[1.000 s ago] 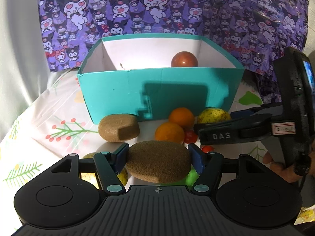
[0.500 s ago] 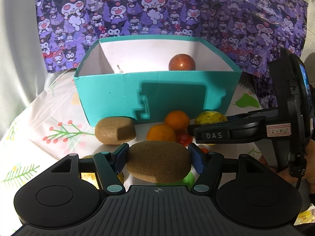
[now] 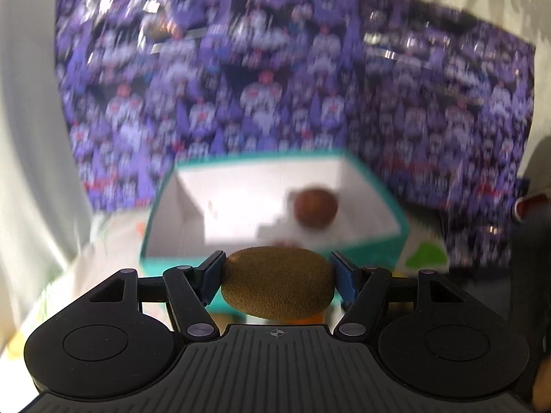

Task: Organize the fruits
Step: 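Lift the kiwi with the left tool while the right tool grasps a yellow-green pear, then drop the kiwi into the teal box with the left tool while the right tool carries the pear over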

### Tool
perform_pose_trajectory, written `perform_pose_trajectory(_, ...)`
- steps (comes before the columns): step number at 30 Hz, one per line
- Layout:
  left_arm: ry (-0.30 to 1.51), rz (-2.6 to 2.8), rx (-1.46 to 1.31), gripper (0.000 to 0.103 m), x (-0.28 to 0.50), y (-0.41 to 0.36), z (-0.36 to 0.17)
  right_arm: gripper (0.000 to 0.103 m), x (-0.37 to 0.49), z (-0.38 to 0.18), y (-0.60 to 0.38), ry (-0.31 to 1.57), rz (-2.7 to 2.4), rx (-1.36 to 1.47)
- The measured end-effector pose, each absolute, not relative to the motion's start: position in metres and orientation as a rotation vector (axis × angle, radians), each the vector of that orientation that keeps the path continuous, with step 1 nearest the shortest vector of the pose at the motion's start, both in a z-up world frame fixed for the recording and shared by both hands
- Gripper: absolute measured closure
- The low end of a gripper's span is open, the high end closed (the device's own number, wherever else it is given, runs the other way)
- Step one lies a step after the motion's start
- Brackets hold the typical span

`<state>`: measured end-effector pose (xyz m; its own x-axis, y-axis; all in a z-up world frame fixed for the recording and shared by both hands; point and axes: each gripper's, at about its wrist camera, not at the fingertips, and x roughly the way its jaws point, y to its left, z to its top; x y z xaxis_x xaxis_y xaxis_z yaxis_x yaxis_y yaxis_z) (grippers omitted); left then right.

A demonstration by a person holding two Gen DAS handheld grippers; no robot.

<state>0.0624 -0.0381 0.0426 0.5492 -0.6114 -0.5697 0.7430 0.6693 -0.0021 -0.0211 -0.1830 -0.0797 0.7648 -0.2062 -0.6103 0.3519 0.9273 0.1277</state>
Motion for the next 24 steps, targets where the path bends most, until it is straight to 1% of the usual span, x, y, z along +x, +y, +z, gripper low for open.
perform_pose_trajectory(3, 0.539, -0.796, 0.252, 0.032, 0.075, -0.057, 0.055, 0.04, -0.027, -0.07, -0.186, 0.607, -0.312, 0.246)
perform_pose_trajectory(7, 0.521, -0.78, 0.264, 0.032, 0.091, -0.081, 0.057, 0.04, -0.03, -0.059, -0.19, 0.582, -0.325, 0.23)
perform_pose_trajectory(14, 0.556, -0.756, 0.265, 0.032, 0.116, -0.11, 0.034, 0.04, -0.033, -0.051, -0.196, 0.558, -0.349, 0.222)
perform_pose_trajectory(24, 0.625, -0.718, 0.283, 0.032, 0.141, -0.127, 0.0, 0.04, -0.031, -0.047, -0.2, 0.541, -0.359, 0.206)
